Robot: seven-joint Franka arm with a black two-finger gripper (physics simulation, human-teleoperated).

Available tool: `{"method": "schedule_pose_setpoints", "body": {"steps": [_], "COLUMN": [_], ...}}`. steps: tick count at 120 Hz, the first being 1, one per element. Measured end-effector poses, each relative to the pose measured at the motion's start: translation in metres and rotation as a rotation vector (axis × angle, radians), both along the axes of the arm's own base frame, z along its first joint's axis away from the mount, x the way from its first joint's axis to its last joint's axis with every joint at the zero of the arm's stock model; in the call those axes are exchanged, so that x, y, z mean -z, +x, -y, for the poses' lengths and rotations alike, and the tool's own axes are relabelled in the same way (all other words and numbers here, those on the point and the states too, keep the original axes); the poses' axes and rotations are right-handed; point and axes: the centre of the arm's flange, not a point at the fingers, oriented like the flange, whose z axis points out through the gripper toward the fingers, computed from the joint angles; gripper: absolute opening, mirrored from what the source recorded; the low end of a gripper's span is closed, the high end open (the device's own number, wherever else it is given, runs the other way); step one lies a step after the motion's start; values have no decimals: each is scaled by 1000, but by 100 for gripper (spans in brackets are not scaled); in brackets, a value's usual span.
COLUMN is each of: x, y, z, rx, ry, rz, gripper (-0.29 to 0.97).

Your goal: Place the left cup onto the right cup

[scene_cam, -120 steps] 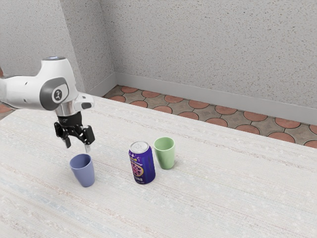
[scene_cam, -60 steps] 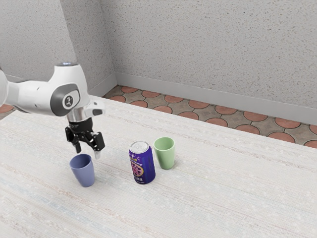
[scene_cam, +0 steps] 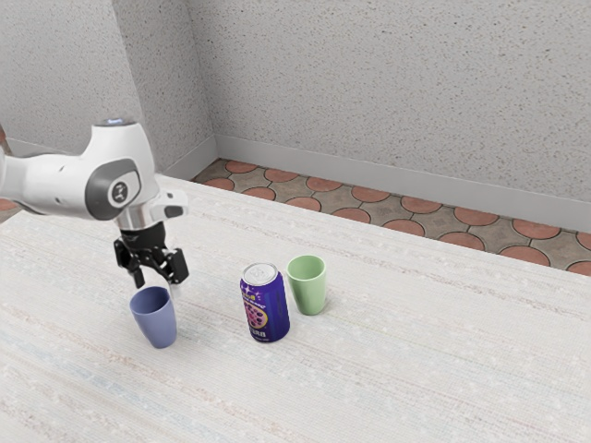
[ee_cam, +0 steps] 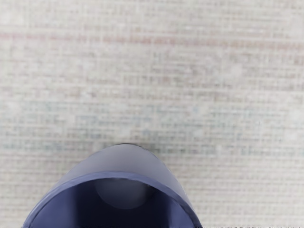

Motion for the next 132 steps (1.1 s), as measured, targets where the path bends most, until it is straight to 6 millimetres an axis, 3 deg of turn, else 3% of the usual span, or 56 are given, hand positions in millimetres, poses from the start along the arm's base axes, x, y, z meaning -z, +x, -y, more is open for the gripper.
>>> {"method": "schedule_pose_setpoints", "body": {"steps": [31, 68, 118, 132], "x": [12, 12, 25, 28], "y": [-14, -12, -9, -9], "z": [0, 7, 51, 52], "rx": [-5, 7, 85, 85], "ry": [-2, -1, -10, -13], "rz": [-12, -8, -30, -37], "gripper": [65, 65, 65, 65]}}
